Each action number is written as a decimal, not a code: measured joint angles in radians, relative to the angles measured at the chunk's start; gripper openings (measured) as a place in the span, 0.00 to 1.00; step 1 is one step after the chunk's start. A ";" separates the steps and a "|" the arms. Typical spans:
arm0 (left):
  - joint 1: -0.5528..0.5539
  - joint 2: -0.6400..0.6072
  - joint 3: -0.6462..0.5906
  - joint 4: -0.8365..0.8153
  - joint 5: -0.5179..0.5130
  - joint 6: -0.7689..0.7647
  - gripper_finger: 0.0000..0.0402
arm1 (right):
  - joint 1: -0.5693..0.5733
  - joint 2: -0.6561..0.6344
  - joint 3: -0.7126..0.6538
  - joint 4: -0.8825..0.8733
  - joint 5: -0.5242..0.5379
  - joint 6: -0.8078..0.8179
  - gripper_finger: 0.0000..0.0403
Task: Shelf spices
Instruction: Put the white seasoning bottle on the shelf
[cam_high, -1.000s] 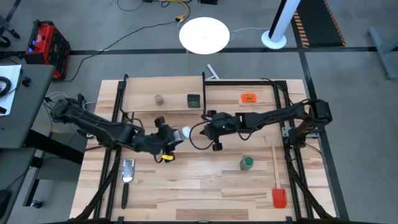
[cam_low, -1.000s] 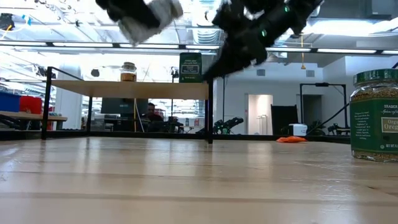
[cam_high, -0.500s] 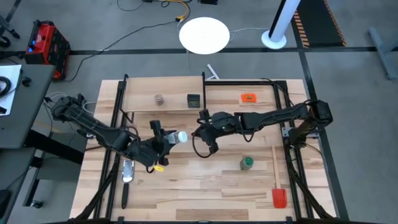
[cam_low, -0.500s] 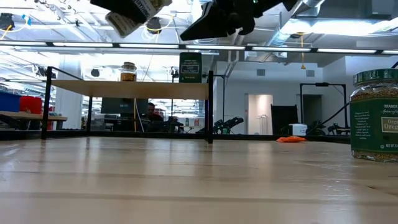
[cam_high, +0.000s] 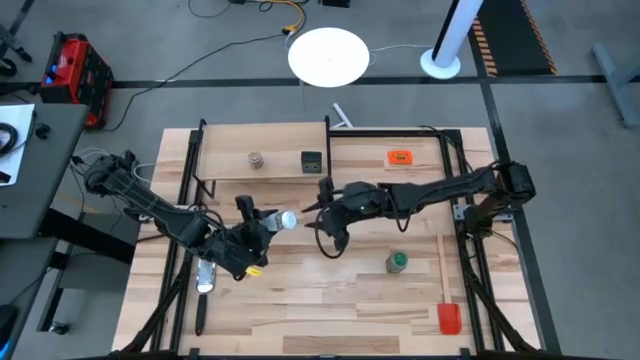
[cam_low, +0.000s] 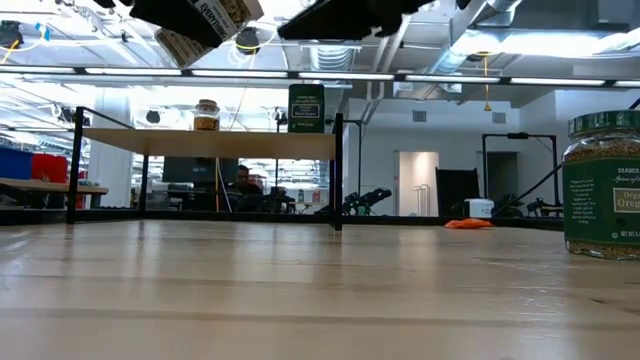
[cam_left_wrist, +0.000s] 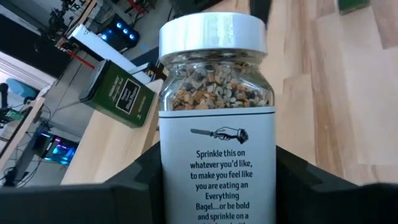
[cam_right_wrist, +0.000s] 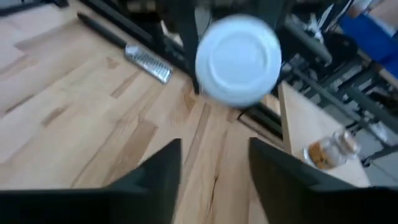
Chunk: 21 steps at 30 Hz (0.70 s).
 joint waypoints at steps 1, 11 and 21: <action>0.002 0.005 -0.001 0.000 -0.007 -0.001 0.42 | 0.005 0.000 0.000 0.011 0.000 -0.011 0.54; 0.023 0.058 -0.003 0.086 -0.027 0.097 0.42 | 0.032 0.000 0.004 0.067 0.000 -0.048 0.73; 0.039 0.057 -0.004 0.157 -0.038 0.208 0.42 | 0.029 -0.004 0.016 0.059 0.001 -0.042 0.73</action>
